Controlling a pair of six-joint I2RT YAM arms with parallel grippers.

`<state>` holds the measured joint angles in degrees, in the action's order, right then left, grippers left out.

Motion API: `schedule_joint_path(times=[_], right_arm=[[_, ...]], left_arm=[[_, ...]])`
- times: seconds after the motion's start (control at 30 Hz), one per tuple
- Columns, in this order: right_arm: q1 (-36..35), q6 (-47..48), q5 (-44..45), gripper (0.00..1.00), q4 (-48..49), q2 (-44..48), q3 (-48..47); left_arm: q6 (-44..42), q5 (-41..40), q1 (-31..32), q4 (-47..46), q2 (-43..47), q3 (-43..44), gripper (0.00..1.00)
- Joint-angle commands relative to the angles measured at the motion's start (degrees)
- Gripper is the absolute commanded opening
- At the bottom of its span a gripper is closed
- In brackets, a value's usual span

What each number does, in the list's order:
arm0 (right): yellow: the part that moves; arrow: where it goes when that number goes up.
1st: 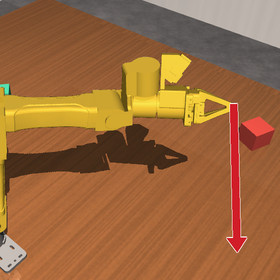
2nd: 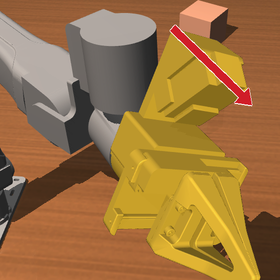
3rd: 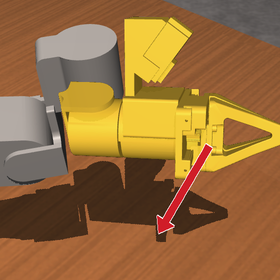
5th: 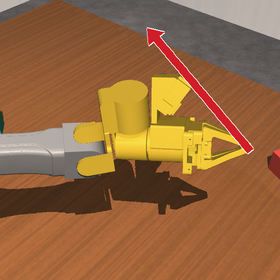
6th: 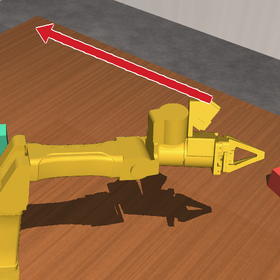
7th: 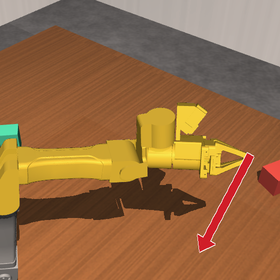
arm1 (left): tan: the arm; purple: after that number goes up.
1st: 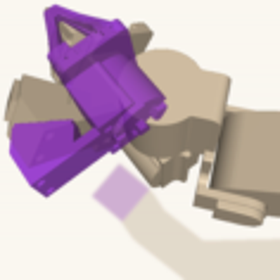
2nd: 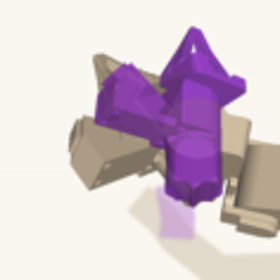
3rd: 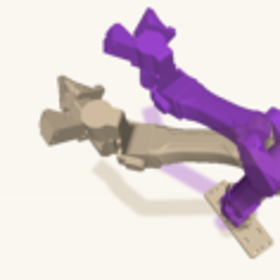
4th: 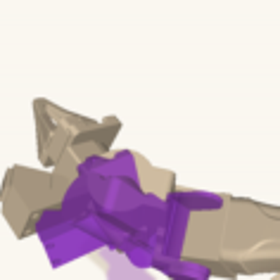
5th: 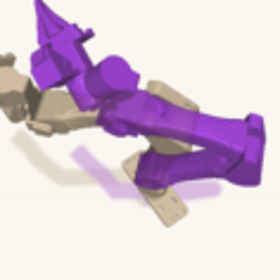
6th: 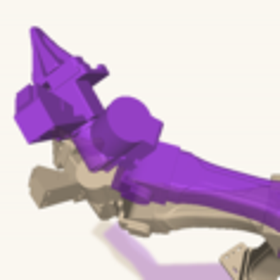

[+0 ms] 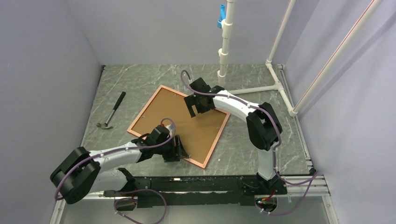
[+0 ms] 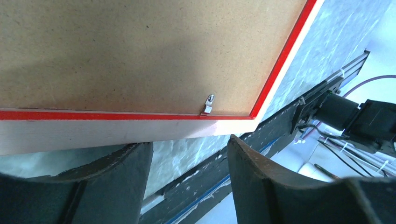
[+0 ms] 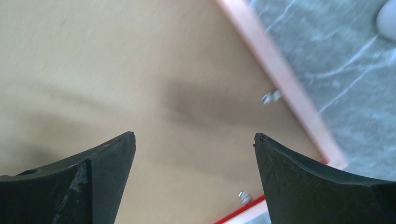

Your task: Put the photo into the frame

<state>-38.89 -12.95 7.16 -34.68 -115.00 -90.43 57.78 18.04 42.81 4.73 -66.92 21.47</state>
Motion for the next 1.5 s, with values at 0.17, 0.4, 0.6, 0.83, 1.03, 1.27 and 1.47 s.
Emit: schedule_joint_path(times=[0.17, 0.4, 0.6, 0.83, 1.03, 1.27, 1.47], right_arm=[[-1.39, -0.07, 0.26, 1.00, 0.05, 7.18, 5.86], [-1.36, 0.12, -4.33, 1.00, 4.45, 18.73, 16.39], [-1.44, -0.50, -12.75, 1.00, 9.19, 32.82, 30.23], [-2.76, 3.26, -24.66, 1.00, 14.89, 42.88, 41.10], [-8.39, 6.78, -26.21, 0.98, 16.65, 39.62, 41.82], [-16.22, 9.05, -22.76, 0.88, 18.43, 32.82, 39.55], [-20.44, 9.78, -17.49, 0.70, 17.55, 27.46, 37.79]], left_arm=[[1.00, -5.18, 2.70, -5.98, -3.83, 1.98, 0.69], [0.00, -4.77, 3.12, -10.24, -3.23, 1.29, 0.76], [-2.90, -2.85, 3.09, -14.62, -5.41, 3.81, 0.86], [-3.96, -2.76, 3.08, -15.55, 1.69, 1.75, 0.98], [-3.62, -6.25, 1.36, -8.70, 14.48, -0.44, 0.99], [-6.56, -11.34, -6.14, 12.04, 29.36, 3.33, 0.99], [-14.96, -22.96, -7.86, 28.77, 36.00, 12.60, 0.99]])
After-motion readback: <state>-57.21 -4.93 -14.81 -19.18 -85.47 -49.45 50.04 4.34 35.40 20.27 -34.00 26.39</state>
